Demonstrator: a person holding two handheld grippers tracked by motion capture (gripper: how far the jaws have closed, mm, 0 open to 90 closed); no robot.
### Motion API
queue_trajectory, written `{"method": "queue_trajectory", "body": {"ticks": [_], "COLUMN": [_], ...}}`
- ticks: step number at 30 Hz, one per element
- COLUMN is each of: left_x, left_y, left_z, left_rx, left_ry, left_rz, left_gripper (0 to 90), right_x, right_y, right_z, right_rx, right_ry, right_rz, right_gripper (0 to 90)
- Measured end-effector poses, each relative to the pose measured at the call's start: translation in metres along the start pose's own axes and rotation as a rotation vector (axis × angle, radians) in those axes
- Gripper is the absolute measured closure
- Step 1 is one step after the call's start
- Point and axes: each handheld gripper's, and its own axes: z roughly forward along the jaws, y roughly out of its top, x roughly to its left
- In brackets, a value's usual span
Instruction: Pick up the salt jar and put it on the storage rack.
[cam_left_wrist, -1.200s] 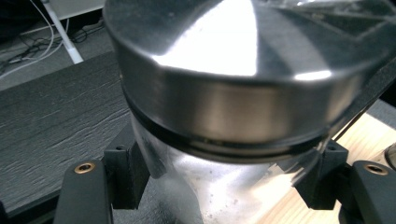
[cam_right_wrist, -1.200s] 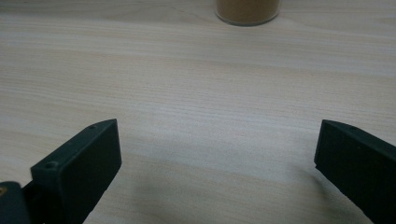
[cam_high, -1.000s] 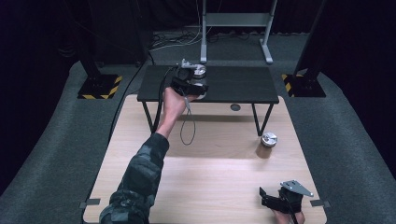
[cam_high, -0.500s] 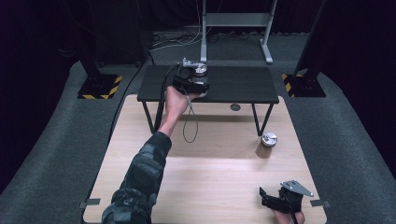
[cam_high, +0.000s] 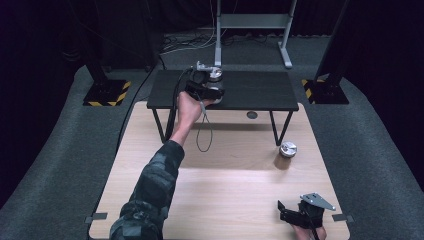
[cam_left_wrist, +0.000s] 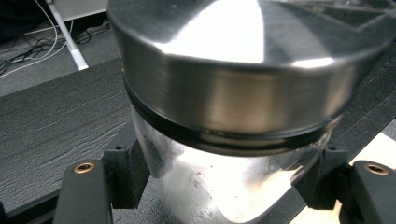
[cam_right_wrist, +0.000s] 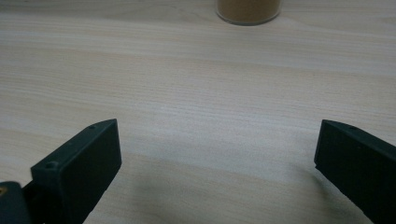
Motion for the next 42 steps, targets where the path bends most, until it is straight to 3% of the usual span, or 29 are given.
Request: {"method": "queue_trajectory", "body": {"ticks": [8,11,12,14,16,21,25,33,34,40,41,42], "left_x": [0.000,0.004,0.005,0.006,0.002,-0.010,-0.022,-0.035,-0.037,-0.042,-0.044,-0.044], "left_y": [0.002,0.001,0.003,0.003,0.002,-0.004,-0.019,-0.050,-0.060,-0.086,-0.095,-0.095], "left_z": [0.000,0.000,0.000,-0.003,-0.008,-0.025,-0.041,-0.061,-0.065,-0.075,-0.077,-0.077], "left_rx": [0.009,0.004,0.012,0.013,0.012,0.010,0.008,0.065,0.076,0.106,0.136,0.136], "left_ry": [0.000,-0.022,-0.026,-0.033,-0.013,0.031,0.070,0.100,0.103,0.116,0.120,0.120], "left_rz": [0.001,-0.023,-0.047,-0.052,-0.050,0.004,0.052,0.136,0.154,0.189,0.201,0.201], "left_gripper": [31.1,29.6,20.7,2.8,0.3,0.1,0.1,0.1,0.1,0.1,0.1,0.1], "right_x": [0.000,0.000,0.000,0.000,0.000,0.001,0.001,0.002,0.002,0.002,0.002,0.002], "right_y": [0.000,0.000,0.000,0.000,0.000,-0.001,-0.001,0.000,0.000,0.000,0.000,0.000], "right_z": [0.000,0.000,0.000,0.000,0.000,-0.001,-0.001,0.000,0.000,0.000,0.000,0.000], "right_rx": [0.000,0.000,0.000,-0.001,-0.001,-0.007,-0.006,0.000,0.000,0.001,0.000,0.000], "right_ry": [0.001,0.002,0.001,0.002,0.001,-0.001,-0.003,-0.005,-0.005,-0.005,-0.007,-0.005], "right_rz": [0.000,-0.001,-0.001,0.000,-0.003,-0.002,-0.002,-0.004,-0.004,-0.004,-0.006,-0.005], "right_gripper": [0.0,0.0,0.0,0.0,0.0,0.0,0.0,0.0,0.0,0.0,0.0,0.0]}}
